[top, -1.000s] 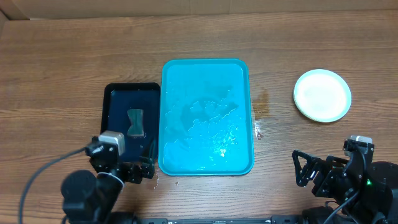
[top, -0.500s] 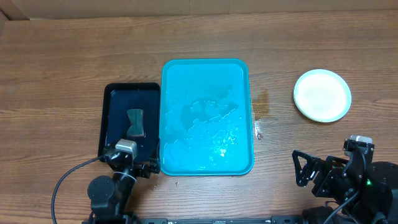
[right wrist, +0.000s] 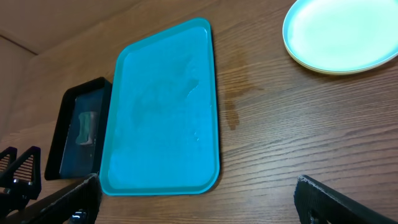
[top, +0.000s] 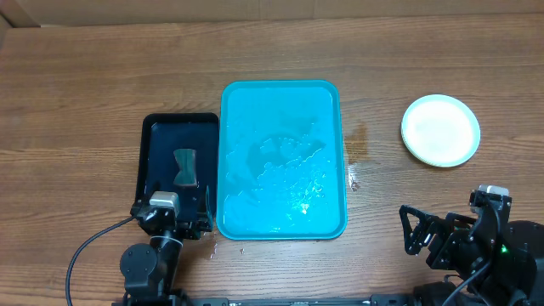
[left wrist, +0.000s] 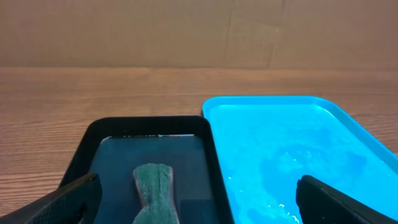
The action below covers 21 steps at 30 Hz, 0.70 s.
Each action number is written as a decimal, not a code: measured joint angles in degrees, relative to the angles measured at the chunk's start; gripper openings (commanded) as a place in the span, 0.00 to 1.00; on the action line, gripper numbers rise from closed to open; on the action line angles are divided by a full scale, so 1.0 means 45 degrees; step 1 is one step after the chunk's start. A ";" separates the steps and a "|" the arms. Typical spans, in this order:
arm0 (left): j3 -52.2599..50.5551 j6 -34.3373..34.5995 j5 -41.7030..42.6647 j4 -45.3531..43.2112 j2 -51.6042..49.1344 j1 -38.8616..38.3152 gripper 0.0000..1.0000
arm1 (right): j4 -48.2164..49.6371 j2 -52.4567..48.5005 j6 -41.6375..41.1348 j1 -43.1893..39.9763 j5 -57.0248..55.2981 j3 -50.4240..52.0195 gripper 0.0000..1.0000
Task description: Clean dirty plates on tray and stack at the side
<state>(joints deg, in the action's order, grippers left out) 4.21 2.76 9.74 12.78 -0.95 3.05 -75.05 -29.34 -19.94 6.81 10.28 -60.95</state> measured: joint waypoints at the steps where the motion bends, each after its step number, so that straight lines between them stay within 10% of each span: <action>1: 0.0000 0.0000 -0.0039 0.0000 0.0000 0.0000 1.00 | 0.0010 0.0000 0.0005 -0.0005 0.0000 0.0000 1.00; 21: 0.0000 0.0000 -0.0136 0.0005 0.0000 0.0000 0.99 | 0.0000 0.0000 0.0000 -0.0005 0.0000 0.0000 1.00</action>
<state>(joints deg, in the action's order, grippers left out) 4.21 2.76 9.13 12.80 -0.95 3.05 -75.05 -29.34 -19.94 6.79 10.28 -60.95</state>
